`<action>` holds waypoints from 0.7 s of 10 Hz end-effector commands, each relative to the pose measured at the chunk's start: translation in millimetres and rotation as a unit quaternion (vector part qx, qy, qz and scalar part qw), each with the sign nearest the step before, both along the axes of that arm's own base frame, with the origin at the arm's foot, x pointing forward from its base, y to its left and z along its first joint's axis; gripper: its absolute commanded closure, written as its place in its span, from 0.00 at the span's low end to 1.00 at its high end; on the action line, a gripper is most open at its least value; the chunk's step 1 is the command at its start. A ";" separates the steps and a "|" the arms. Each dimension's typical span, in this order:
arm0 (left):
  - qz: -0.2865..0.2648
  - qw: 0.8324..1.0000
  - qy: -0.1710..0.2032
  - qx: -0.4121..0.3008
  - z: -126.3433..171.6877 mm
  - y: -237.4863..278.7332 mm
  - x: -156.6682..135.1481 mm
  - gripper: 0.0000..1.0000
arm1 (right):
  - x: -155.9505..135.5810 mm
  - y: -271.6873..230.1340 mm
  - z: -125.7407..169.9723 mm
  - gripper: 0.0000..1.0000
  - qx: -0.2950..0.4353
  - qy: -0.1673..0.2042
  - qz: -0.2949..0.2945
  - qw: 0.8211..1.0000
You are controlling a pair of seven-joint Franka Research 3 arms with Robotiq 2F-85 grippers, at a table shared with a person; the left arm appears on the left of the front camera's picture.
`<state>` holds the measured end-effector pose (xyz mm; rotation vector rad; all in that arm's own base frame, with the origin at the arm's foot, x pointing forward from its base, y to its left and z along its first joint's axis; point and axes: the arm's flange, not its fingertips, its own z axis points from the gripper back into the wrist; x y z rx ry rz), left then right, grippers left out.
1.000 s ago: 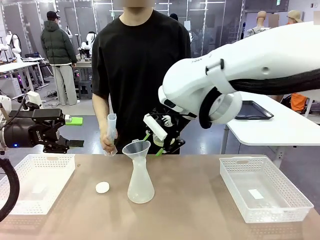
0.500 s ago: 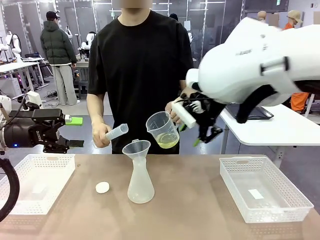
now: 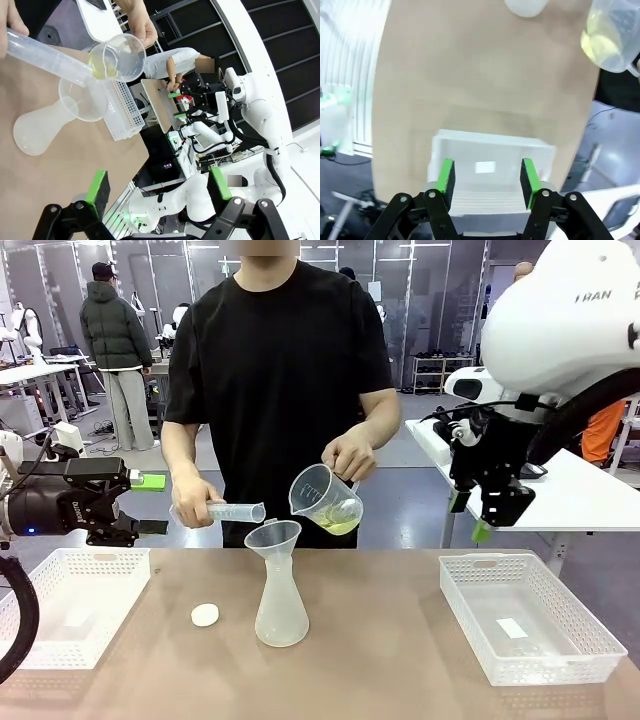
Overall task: Prepare the solutions needed for the experiment.
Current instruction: Pick up the Plastic Funnel and insert it into the Big flask.
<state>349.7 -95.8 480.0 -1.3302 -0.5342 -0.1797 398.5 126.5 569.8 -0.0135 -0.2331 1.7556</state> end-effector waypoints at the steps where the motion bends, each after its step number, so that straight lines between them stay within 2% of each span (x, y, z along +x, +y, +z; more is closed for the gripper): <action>1: 0.004 1.000 0.005 -0.016 2.3 -3.2 -0.8 0.00 | -1.2 4.5 13.4 0.53 0.019 0.027 -0.043 0.999; 2: 0.004 1.000 0.005 -0.016 2.3 -3.2 -0.8 0.00 | -3.4 4.5 17.4 0.53 0.010 0.033 -0.058 0.998; 3: 0.004 1.000 0.005 -0.016 2.3 -3.2 -0.8 0.00 | -3.8 5.8 23.6 0.53 -0.034 0.023 -0.073 0.996; 4: 0.004 1.000 0.005 -0.016 2.3 -3.2 -0.8 0.00 | -3.9 -2.3 9.3 0.53 0.004 0.027 -0.037 0.999; 7: 0.004 1.000 0.005 -0.016 2.3 -3.2 -0.8 0.00 | -3.9 -2.3 9.3 0.53 0.004 0.027 -0.037 0.999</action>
